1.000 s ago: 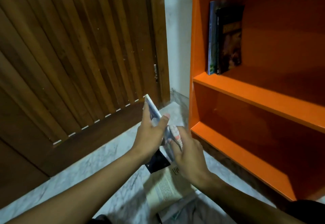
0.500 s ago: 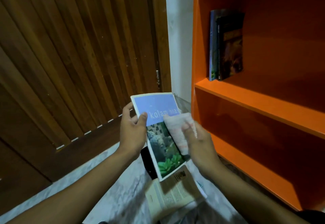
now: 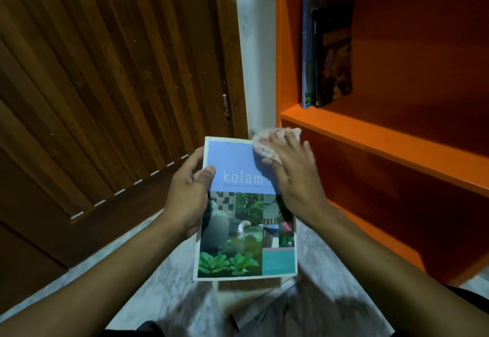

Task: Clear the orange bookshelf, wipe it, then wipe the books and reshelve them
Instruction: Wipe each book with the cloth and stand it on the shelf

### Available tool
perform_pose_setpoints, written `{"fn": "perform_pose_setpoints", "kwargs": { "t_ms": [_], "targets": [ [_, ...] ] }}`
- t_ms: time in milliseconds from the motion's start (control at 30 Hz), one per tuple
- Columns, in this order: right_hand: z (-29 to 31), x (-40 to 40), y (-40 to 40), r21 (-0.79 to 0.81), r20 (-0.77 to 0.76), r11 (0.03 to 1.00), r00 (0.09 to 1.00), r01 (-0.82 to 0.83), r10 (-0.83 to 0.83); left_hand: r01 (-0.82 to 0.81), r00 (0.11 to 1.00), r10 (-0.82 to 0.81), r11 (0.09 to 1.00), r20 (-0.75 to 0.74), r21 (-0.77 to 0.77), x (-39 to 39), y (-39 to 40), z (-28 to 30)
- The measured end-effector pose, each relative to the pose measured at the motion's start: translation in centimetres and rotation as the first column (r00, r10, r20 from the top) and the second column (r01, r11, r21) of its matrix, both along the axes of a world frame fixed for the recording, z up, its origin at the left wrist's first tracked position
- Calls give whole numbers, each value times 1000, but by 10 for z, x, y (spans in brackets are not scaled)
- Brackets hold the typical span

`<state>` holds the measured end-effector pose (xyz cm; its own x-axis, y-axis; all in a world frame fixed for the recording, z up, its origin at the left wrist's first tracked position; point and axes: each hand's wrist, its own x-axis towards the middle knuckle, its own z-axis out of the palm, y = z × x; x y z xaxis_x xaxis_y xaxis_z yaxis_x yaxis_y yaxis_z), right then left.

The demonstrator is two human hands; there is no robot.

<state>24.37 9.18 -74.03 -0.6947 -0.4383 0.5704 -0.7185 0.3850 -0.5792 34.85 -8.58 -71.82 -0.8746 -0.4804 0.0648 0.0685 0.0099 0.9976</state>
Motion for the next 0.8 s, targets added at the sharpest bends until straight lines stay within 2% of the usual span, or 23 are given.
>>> {"fn": "perform_pose_setpoints", "kwargs": {
  "t_ms": [67,133,233,400,500,633,733,800],
  "targets": [
    [-10,10,-6,-1,113,994,988,-107,106,4,1000,-2,997,-18,78,-3,1,3],
    [-16,19,-9,-104,209,972,951,-211,229,-31,999,36,986,-26,164,-7,-5,6],
    [-25,29,-10,-150,240,944,916,-292,322,-91,994,105,956,-35,278,-10,-21,10],
    [-45,46,-7,-61,254,914,880,-400,402,-240,966,259,889,3,391,-14,-61,11],
    [-48,53,-3,37,255,889,865,-456,433,-316,942,334,868,22,384,-11,-78,8],
    [-42,58,3,109,360,842,811,-528,462,-375,922,386,870,33,320,-7,-89,-1],
    [-36,50,7,115,393,878,833,-464,389,-396,915,404,884,22,248,-4,-92,-5],
    [-33,38,10,70,405,929,861,-364,307,-353,935,354,921,27,163,-2,-89,-8]
  ]
}}
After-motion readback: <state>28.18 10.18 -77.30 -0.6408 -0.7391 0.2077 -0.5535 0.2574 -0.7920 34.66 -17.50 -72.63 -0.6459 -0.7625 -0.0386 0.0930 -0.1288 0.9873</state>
